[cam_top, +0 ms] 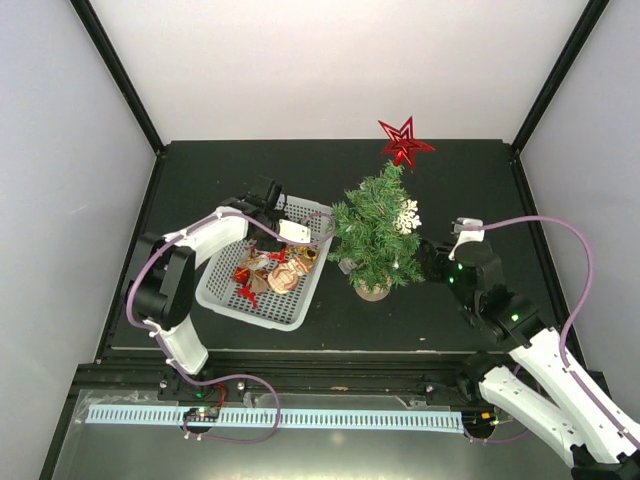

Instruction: Decorate the small christmas tree

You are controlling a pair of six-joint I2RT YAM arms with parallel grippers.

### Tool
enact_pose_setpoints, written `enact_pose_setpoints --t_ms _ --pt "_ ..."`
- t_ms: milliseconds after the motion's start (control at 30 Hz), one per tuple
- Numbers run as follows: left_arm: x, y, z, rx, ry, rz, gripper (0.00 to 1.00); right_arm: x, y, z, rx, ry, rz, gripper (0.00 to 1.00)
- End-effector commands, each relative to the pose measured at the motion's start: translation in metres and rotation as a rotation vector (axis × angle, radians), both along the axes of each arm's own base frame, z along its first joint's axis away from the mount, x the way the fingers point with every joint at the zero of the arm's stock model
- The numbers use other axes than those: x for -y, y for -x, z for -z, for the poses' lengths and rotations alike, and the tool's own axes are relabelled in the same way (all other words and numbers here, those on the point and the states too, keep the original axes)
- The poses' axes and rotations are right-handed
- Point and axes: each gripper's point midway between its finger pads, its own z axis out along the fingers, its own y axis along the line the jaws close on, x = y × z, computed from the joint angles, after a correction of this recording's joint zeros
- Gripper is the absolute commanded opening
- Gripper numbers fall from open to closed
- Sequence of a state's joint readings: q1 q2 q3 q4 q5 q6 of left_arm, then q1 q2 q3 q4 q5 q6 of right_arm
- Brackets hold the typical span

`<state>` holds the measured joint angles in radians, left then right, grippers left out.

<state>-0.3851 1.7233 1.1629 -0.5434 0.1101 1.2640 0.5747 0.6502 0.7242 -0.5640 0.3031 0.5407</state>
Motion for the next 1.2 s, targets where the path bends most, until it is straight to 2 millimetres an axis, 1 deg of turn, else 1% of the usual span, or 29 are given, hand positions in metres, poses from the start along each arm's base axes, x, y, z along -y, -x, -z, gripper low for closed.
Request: enact_pose_setpoints --t_ms 0,167,233,267,400,433,733,867,1167 --pt "0.003 -0.023 -0.005 0.053 -0.003 0.01 0.32 0.001 -0.002 0.0 0.004 -0.005 0.007 0.51" --pt "0.003 -0.031 0.003 0.037 -0.016 0.005 0.24 0.001 -0.003 0.001 0.003 -0.001 0.009 0.51" --pt "0.002 -0.034 0.006 0.036 -0.015 -0.001 0.18 0.001 -0.004 0.002 0.001 -0.001 0.009 0.51" --pt "0.001 -0.035 0.005 0.038 -0.014 -0.004 0.14 0.0 -0.004 0.002 -0.002 -0.002 0.008 0.51" --pt "-0.001 -0.037 0.0 0.037 -0.003 -0.016 0.03 0.0 -0.005 0.003 -0.004 -0.005 0.008 0.51" --pt "-0.002 -0.037 -0.003 0.039 0.004 -0.018 0.02 0.0 -0.004 0.004 -0.005 -0.004 0.008 0.51" --pt "-0.011 -0.019 -0.027 0.058 0.011 -0.024 0.02 0.001 -0.002 0.0 0.007 -0.017 0.01 0.51" --pt "-0.019 -0.01 -0.038 0.059 -0.011 -0.04 0.02 0.004 0.0 -0.002 0.011 -0.007 0.013 0.51" --pt "-0.045 0.012 -0.043 0.031 -0.094 -0.098 0.02 0.004 0.002 -0.007 0.02 -0.008 -0.003 0.51"
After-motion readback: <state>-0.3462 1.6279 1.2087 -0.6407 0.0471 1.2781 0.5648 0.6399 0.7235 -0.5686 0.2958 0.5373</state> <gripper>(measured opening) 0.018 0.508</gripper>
